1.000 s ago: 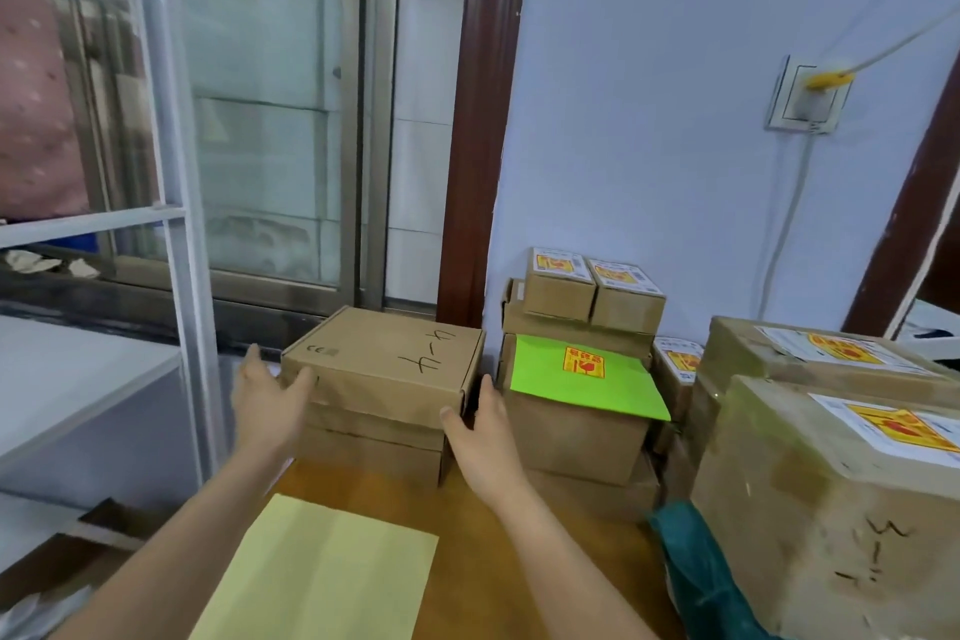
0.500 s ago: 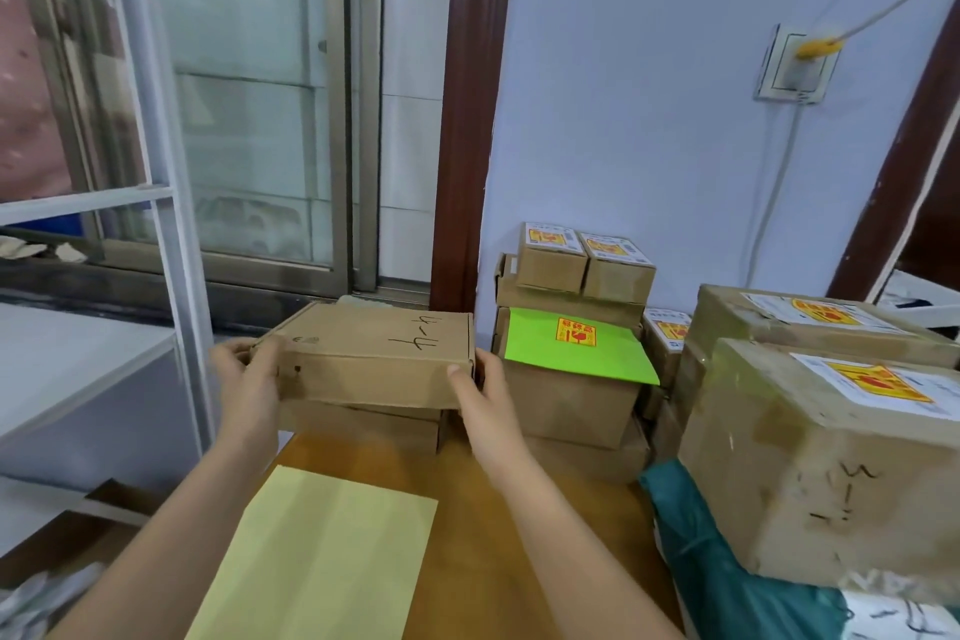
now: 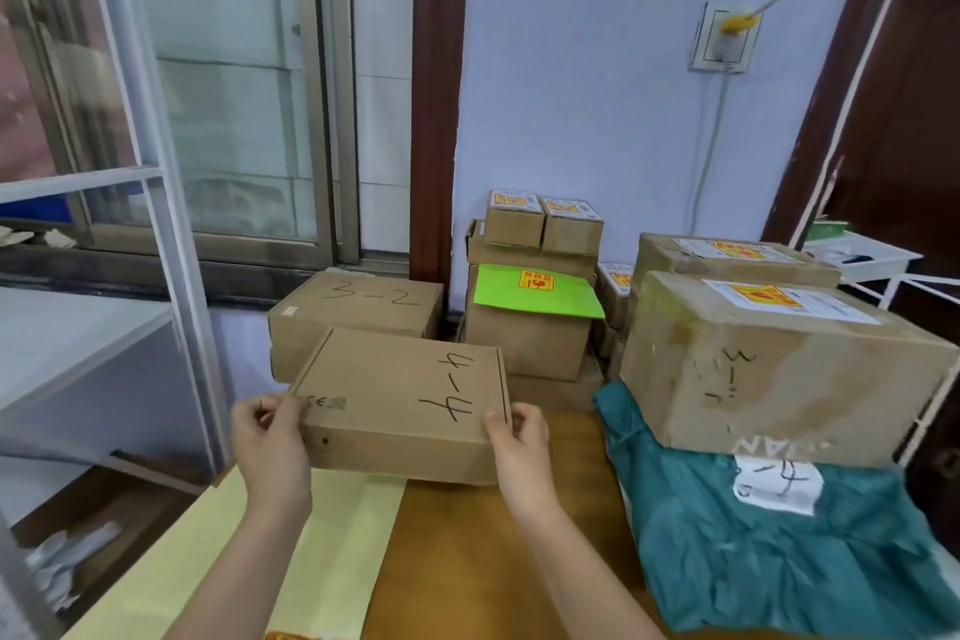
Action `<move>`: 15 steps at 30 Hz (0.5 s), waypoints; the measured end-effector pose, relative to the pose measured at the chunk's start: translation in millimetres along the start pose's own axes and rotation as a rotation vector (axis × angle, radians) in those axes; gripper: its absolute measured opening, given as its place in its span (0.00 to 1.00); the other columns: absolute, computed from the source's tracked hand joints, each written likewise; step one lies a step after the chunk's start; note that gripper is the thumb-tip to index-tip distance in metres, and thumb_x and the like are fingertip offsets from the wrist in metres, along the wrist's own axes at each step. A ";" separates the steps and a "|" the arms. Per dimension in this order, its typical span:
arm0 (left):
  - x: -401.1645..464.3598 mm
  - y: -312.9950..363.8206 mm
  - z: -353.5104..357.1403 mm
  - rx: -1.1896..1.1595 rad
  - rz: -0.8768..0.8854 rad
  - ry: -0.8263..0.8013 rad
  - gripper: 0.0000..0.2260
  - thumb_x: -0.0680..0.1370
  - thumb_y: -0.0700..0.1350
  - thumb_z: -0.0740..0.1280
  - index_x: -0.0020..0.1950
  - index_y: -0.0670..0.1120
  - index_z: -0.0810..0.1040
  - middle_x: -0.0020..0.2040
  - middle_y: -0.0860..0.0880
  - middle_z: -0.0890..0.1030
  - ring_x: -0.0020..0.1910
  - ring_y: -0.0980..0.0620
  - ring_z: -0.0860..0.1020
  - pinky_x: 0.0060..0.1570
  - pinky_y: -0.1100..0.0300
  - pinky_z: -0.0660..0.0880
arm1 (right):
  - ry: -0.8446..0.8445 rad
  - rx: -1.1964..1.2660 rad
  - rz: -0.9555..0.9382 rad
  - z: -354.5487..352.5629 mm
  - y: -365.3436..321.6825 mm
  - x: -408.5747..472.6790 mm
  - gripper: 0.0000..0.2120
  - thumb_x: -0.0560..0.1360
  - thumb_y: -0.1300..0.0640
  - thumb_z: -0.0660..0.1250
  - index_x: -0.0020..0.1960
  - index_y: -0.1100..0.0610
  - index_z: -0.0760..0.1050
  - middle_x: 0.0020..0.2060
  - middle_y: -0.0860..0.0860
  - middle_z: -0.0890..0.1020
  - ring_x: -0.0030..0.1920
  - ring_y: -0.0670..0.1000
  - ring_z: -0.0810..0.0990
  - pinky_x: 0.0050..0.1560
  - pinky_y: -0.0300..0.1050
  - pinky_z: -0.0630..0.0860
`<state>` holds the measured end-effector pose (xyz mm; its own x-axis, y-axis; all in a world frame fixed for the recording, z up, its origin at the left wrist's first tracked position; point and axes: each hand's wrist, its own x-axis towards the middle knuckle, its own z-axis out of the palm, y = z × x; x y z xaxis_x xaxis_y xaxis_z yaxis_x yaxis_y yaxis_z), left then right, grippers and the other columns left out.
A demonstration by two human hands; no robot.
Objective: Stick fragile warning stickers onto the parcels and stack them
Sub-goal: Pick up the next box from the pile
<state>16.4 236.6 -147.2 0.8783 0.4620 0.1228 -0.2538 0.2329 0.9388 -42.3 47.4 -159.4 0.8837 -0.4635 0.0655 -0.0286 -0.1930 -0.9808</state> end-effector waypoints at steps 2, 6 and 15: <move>-25.1 -6.7 -0.1 0.025 0.006 -0.033 0.07 0.79 0.37 0.62 0.43 0.46 0.67 0.39 0.52 0.69 0.37 0.56 0.68 0.37 0.64 0.64 | 0.038 -0.035 0.016 -13.0 8.3 -10.9 0.20 0.80 0.54 0.61 0.70 0.56 0.63 0.65 0.50 0.65 0.59 0.47 0.70 0.62 0.41 0.69; -58.7 -27.0 -1.4 0.118 -0.008 -0.139 0.04 0.80 0.38 0.61 0.53 0.43 0.69 0.44 0.52 0.72 0.42 0.58 0.71 0.39 0.63 0.68 | 0.119 -0.135 0.025 -36.7 24.1 -27.6 0.22 0.81 0.56 0.58 0.73 0.58 0.61 0.69 0.53 0.65 0.63 0.50 0.69 0.65 0.43 0.67; -84.7 -62.5 1.9 0.352 -0.006 -0.319 0.05 0.78 0.40 0.65 0.51 0.46 0.70 0.48 0.48 0.75 0.48 0.49 0.74 0.41 0.58 0.71 | 0.156 -0.361 0.062 -63.7 41.7 -47.7 0.31 0.79 0.57 0.60 0.77 0.61 0.50 0.73 0.58 0.61 0.73 0.56 0.59 0.72 0.45 0.56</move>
<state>-41.4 181.3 -215.7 0.9740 0.1623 0.1577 -0.1437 -0.0950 0.9851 -115.4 6.4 -191.7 0.7941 -0.6045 0.0625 -0.2669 -0.4394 -0.8577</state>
